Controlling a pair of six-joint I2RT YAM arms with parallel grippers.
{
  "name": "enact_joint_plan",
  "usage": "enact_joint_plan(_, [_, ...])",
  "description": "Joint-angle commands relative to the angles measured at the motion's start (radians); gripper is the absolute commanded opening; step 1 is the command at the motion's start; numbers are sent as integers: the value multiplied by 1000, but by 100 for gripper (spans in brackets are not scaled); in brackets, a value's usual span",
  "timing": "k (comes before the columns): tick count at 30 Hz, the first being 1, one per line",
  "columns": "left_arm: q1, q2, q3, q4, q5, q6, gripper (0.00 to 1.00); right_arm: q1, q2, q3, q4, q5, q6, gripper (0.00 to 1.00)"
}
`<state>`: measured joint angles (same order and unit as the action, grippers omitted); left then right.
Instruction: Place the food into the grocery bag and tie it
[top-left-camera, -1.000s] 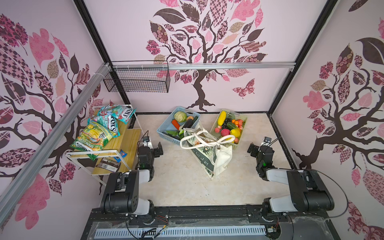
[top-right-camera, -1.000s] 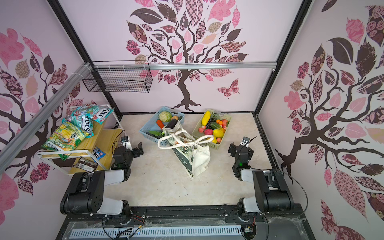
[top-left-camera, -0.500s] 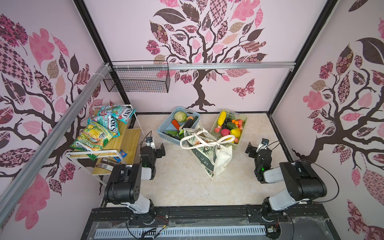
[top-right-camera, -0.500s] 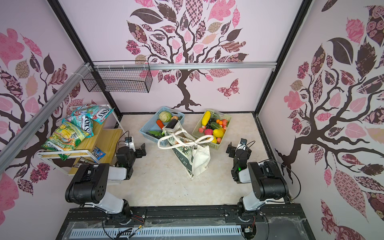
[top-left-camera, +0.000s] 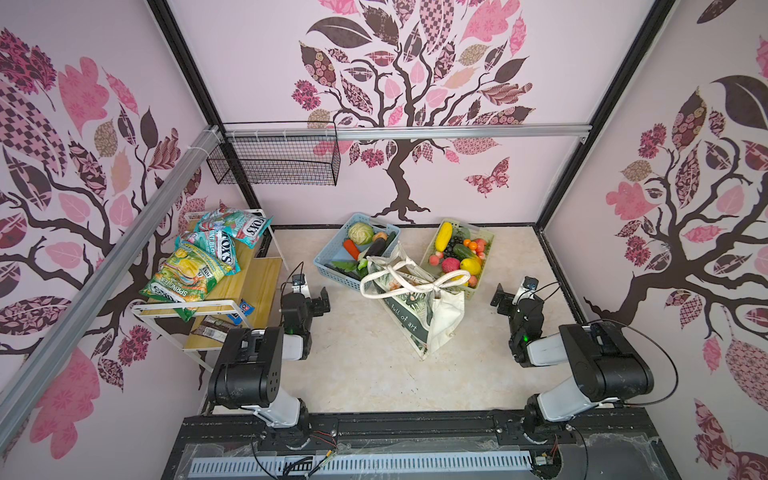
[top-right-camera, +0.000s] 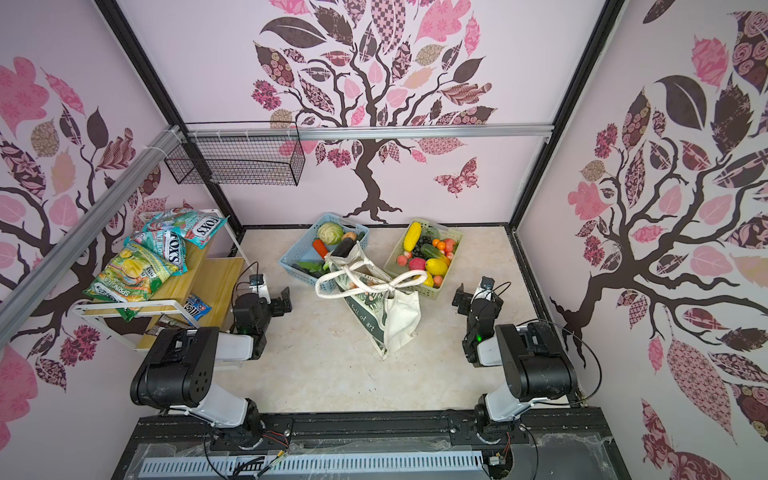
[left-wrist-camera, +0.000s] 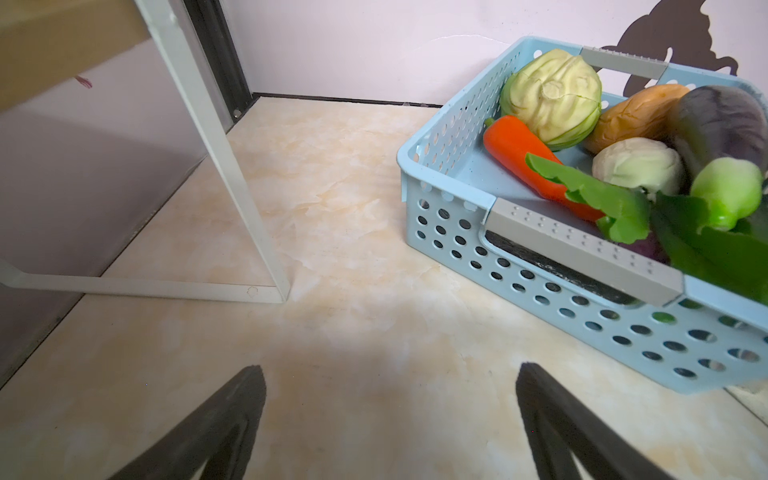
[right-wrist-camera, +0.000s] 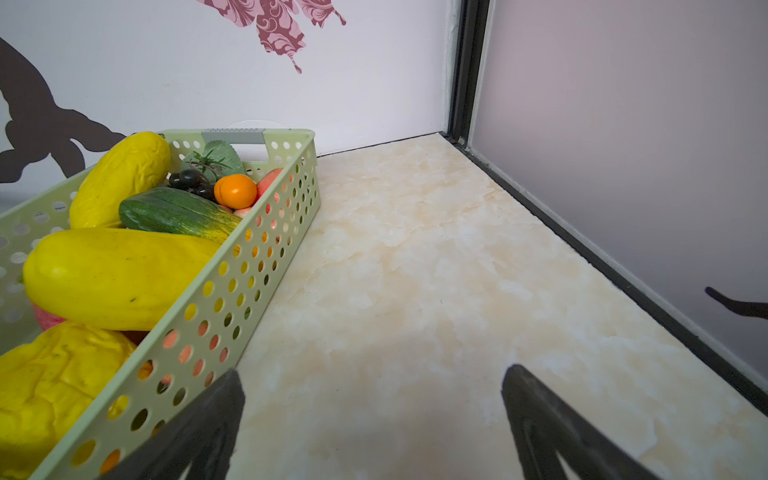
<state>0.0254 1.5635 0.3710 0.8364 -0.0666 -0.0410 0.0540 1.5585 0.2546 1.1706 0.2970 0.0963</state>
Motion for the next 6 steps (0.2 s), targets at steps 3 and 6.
enact_joint_plan(3, [0, -5, 29, 0, -2, 9, 97, 7, 0, 9, 23, -2, -10, 100])
enact_joint_plan(6, [0, -9, 23, 7, -2, 9, 97, 7, 0, 9, 23, -2, -10, 99])
